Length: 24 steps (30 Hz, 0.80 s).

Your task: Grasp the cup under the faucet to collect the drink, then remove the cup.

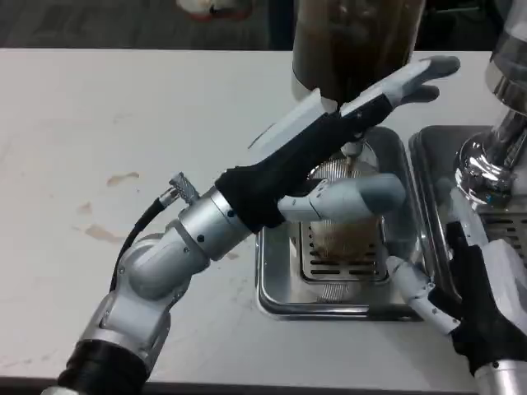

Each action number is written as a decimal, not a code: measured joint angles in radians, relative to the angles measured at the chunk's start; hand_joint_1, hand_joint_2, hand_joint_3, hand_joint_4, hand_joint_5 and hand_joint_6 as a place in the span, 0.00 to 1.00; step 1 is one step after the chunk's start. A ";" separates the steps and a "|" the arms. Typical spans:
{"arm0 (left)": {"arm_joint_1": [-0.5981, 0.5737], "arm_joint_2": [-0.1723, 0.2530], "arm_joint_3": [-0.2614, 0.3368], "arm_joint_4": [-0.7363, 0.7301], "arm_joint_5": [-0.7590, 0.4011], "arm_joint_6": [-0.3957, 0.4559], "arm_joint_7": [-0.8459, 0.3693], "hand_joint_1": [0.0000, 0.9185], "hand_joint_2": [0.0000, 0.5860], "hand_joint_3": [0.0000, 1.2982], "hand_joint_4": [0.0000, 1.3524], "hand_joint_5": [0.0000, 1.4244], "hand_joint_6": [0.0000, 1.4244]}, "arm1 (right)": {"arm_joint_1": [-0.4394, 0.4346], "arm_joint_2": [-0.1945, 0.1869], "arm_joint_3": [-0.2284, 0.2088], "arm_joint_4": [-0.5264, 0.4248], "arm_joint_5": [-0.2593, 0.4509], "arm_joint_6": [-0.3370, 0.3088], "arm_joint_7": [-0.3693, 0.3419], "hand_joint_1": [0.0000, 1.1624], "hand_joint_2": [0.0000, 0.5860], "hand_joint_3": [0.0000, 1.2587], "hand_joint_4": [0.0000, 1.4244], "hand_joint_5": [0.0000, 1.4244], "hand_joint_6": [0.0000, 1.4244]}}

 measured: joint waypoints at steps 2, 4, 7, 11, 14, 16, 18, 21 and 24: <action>0.000 0.000 0.000 -0.001 0.001 0.000 0.000 0.00 0.16 0.04 0.00 0.07 0.03 | -0.018 0.000 -0.005 0.018 0.025 -0.019 0.021 0.41 0.49 0.00 0.00 0.00 0.00; 0.000 0.000 0.000 -0.001 0.001 0.001 0.000 0.00 0.16 0.04 0.00 0.07 0.03 | -0.032 0.000 -0.008 0.037 0.048 -0.034 0.041 0.46 0.43 0.00 0.00 0.00 0.00; 0.000 0.001 0.000 -0.002 0.001 0.002 0.000 0.00 0.16 0.04 0.00 0.07 0.03 | -0.058 -0.002 -0.015 0.073 0.106 -0.067 0.093 0.52 0.38 0.00 0.00 0.00 0.00; 0.000 0.001 -0.001 -0.003 0.002 0.002 0.000 0.00 0.16 0.04 0.00 0.07 0.03 | -0.098 -0.003 -0.031 0.132 0.181 -0.112 0.159 0.56 0.36 0.00 0.00 0.00 0.00; 0.000 0.003 0.000 -0.005 0.002 0.003 0.000 0.00 0.16 0.04 0.00 0.07 0.03 | -0.117 -0.002 -0.042 0.165 0.211 -0.137 0.176 0.57 0.36 0.00 0.00 0.00 0.00; 0.000 0.005 0.000 -0.007 0.002 0.003 0.000 0.00 0.16 0.04 0.00 0.07 0.03 | -0.128 -0.001 -0.046 0.183 0.218 -0.149 0.181 0.57 0.33 0.00 0.00 0.00 0.00; 0.000 0.008 0.000 -0.009 0.003 0.004 0.000 0.00 0.16 0.04 0.00 0.07 0.03 | -0.140 0.002 -0.047 0.199 0.223 -0.156 0.187 0.58 0.33 0.00 0.00 0.00 0.00; 0.000 0.010 0.001 -0.010 0.002 0.004 0.000 0.00 0.16 0.04 0.00 0.07 0.03 | -0.160 0.011 -0.047 0.225 0.235 -0.165 0.191 0.58 0.33 0.00 0.00 0.00 0.00; 0.000 0.013 0.001 -0.011 0.002 0.004 0.000 0.00 0.16 0.04 0.00 0.07 0.02 | -0.175 0.016 -0.047 0.248 0.242 -0.174 0.197 0.58 0.33 0.00 0.00 0.00 0.00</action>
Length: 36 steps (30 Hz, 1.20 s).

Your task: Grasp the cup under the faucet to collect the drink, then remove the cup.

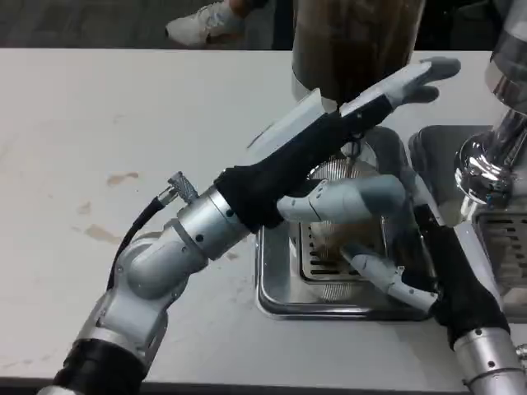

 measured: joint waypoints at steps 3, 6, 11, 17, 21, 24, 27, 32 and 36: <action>0.000 0.001 0.001 -0.001 0.000 0.000 0.000 0.00 0.16 0.04 0.00 0.07 0.02 | -0.018 0.006 0.001 0.024 -0.001 -0.005 0.000 0.58 0.34 0.00 0.00 0.00 0.00; 0.000 0.002 0.001 -0.002 0.002 0.000 0.000 0.00 0.16 0.04 0.00 0.07 0.02 | -0.033 0.011 0.001 0.035 -0.001 -0.006 0.001 0.58 0.34 0.00 0.00 0.00 0.00; 0.000 0.004 0.001 -0.010 0.022 0.003 0.009 0.00 0.16 0.04 0.00 0.07 0.02 | -0.056 0.016 0.002 0.068 0.000 -0.016 0.015 0.58 0.34 0.00 0.00 0.00 0.00; 0.000 0.006 0.001 -0.017 0.025 0.009 0.010 0.00 0.16 0.04 0.00 0.07 0.02 | -0.086 0.021 0.011 0.100 -0.004 -0.031 0.018 0.58 0.34 0.00 0.00 0.00 0.00; 0.000 0.008 0.002 -0.023 0.027 0.014 0.010 0.00 0.16 0.04 0.00 0.07 0.02 | -0.095 0.032 0.017 0.121 -0.001 -0.038 0.027 0.59 0.34 0.00 0.00 0.00 0.00; 0.000 0.010 0.002 -0.025 0.028 0.016 0.010 0.00 0.16 0.04 0.00 0.07 0.02 | -0.110 0.041 0.016 0.141 0.002 -0.044 0.029 0.59 0.35 0.00 0.00 0.00 0.00; 0.001 0.010 0.003 -0.026 0.031 0.017 0.011 0.00 0.16 0.04 0.00 0.07 0.02 | -0.119 0.046 0.016 0.153 0.002 -0.050 0.032 0.59 0.35 0.00 0.00 0.00 0.00; 0.001 0.011 0.004 -0.028 0.033 0.018 0.015 0.00 0.16 0.05 0.00 0.07 0.02 | -0.135 0.053 0.015 0.179 0.004 -0.064 0.034 0.59 0.35 0.00 0.00 0.00 0.00; 0.003 0.011 0.005 -0.030 0.034 0.018 0.023 0.00 0.16 0.05 0.00 0.07 0.02 | -0.144 0.057 0.013 0.194 0.006 -0.070 0.034 0.59 0.35 0.00 0.00 0.00 0.00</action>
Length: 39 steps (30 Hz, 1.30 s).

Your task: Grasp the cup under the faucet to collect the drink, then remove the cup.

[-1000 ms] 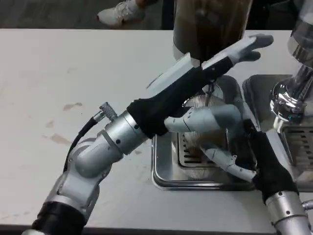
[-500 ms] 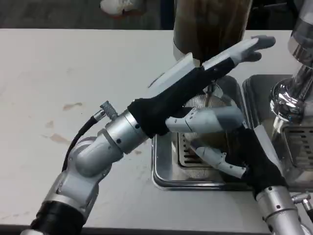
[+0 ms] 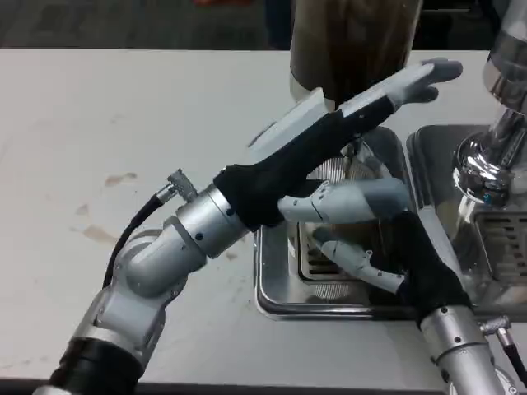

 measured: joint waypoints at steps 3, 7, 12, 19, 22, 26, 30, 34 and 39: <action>0.011 0.001 0.006 -0.016 0.001 0.004 0.014 0.00 0.17 0.05 0.00 0.07 0.00 | -0.004 0.001 -0.001 0.005 0.000 -0.001 0.000 0.59 0.35 0.00 0.00 0.00 0.00; 0.033 0.008 0.034 -0.055 0.010 0.006 0.052 0.00 0.18 0.05 0.00 0.06 0.00 | -0.004 0.004 -0.008 0.005 0.007 -0.003 0.000 0.59 0.35 0.00 0.00 0.00 0.00; 0.047 0.016 0.086 -0.117 0.035 0.005 0.106 0.00 0.21 0.05 0.00 0.03 0.00 | -0.004 0.012 -0.014 0.008 0.023 -0.005 0.000 0.59 0.35 0.00 0.00 0.00 0.00; 0.060 0.025 0.132 -0.179 0.031 0.004 0.135 0.00 0.21 0.05 0.00 0.03 0.00 | -0.005 0.014 -0.015 0.016 0.036 -0.015 0.001 0.59 0.36 0.00 0.00 0.00 0.00; 0.099 0.033 0.165 -0.218 0.022 -0.007 0.143 0.00 0.21 0.05 0.00 0.03 0.00 | -0.006 0.016 -0.016 0.021 0.040 -0.022 0.008 0.59 0.36 0.00 0.00 0.00 0.00; 0.186 0.075 0.237 -0.264 -0.011 -0.016 0.161 0.00 0.21 0.05 0.00 0.04 0.00 | -0.003 0.015 -0.016 0.020 0.039 -0.025 0.009 0.59 0.36 0.00 0.00 0.00 0.00; 0.283 0.126 0.294 -0.276 -0.021 -0.014 0.166 0.00 0.22 0.05 0.00 0.03 0.00 | 0.000 0.011 -0.016 0.018 0.037 -0.025 0.011 0.59 0.36 0.00 0.00 0.00 0.00; 0.380 0.161 0.345 -0.277 -0.017 -0.002 0.176 0.00 0.22 0.02 0.00 0.01 0.00 | 0.002 0.000 -0.016 0.014 0.037 -0.025 0.015 0.59 0.36 0.00 0.00 0.00 0.00; 0.457 0.184 0.400 -0.278 0.039 -0.002 0.225 0.00 0.22 0.01 0.00 0.00 0.00 | 0.005 -0.004 -0.016 0.009 0.037 -0.025 0.026 0.59 0.36 0.00 0.00 0.00 0.00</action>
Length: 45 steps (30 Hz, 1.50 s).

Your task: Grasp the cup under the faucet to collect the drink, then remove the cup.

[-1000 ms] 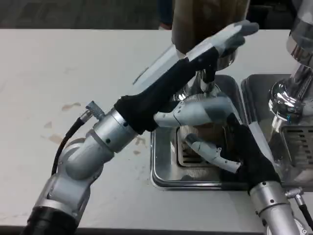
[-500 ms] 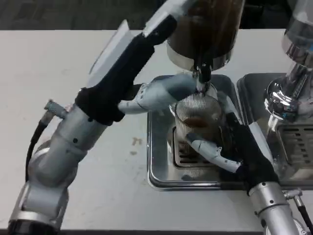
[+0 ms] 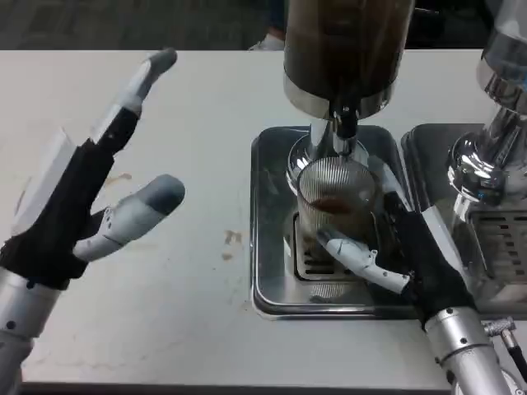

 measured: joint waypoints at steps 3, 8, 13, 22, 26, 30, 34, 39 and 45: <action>0.058 0.009 0.009 0.004 0.085 0.000 0.048 0.00 0.22 0.00 0.00 0.00 0.00 | 0.000 0.000 0.000 0.000 -0.002 0.000 0.001 0.59 0.36 0.00 0.00 0.00 0.00; 0.128 0.009 0.002 0.052 0.172 -0.013 0.128 0.00 0.22 0.00 0.00 0.00 0.00 | -0.009 0.006 -0.001 0.011 -0.002 0.000 0.000 0.59 0.36 0.00 0.00 0.00 0.00; 0.163 0.014 -0.031 0.141 0.289 -0.038 0.212 0.00 0.23 0.00 0.00 0.00 0.00 | -0.026 0.019 -0.013 0.037 0.007 -0.011 0.000 0.59 0.35 0.00 0.00 0.00 0.00; 0.157 0.047 -0.087 0.306 0.332 -0.052 0.287 0.00 0.23 0.00 0.00 0.00 0.00 | -0.045 0.040 -0.019 0.073 0.012 -0.033 0.000 0.60 0.34 0.00 0.00 0.00 0.00; 0.157 0.051 -0.099 0.332 0.332 -0.053 0.303 0.00 0.23 0.00 0.00 0.00 0.00 | -0.052 0.043 -0.018 0.086 0.008 -0.039 -0.003 0.60 0.34 0.00 0.00 0.00 0.00; 0.157 0.053 -0.114 0.341 0.331 -0.053 0.312 0.00 0.23 0.00 0.00 0.00 0.00 | -0.057 0.054 -0.016 0.096 -0.003 -0.042 -0.021 0.64 0.33 0.00 0.00 0.00 0.00; 0.157 0.057 -0.119 0.345 0.330 -0.053 0.326 0.00 0.23 0.00 0.00 0.00 0.00 | -0.061 0.071 -0.014 0.105 -0.019 -0.042 -0.053 0.67 0.31 0.00 0.00 0.00 0.00; 0.157 0.060 -0.124 0.351 0.316 -0.053 0.334 0.00 0.23 0.00 0.00 0.00 0.00 | -0.067 0.077 -0.007 0.112 -0.042 -0.041 -0.072 0.69 0.31 0.00 0.00 0.00 0.00; 0.157 0.061 -0.129 0.354 0.313 -0.053 0.335 0.00 0.23 0.00 0.00 0.00 0.00 | -0.070 0.089 0.004 0.112 -0.052 -0.031 -0.104 0.70 0.31 0.00 0.00 0.00 0.04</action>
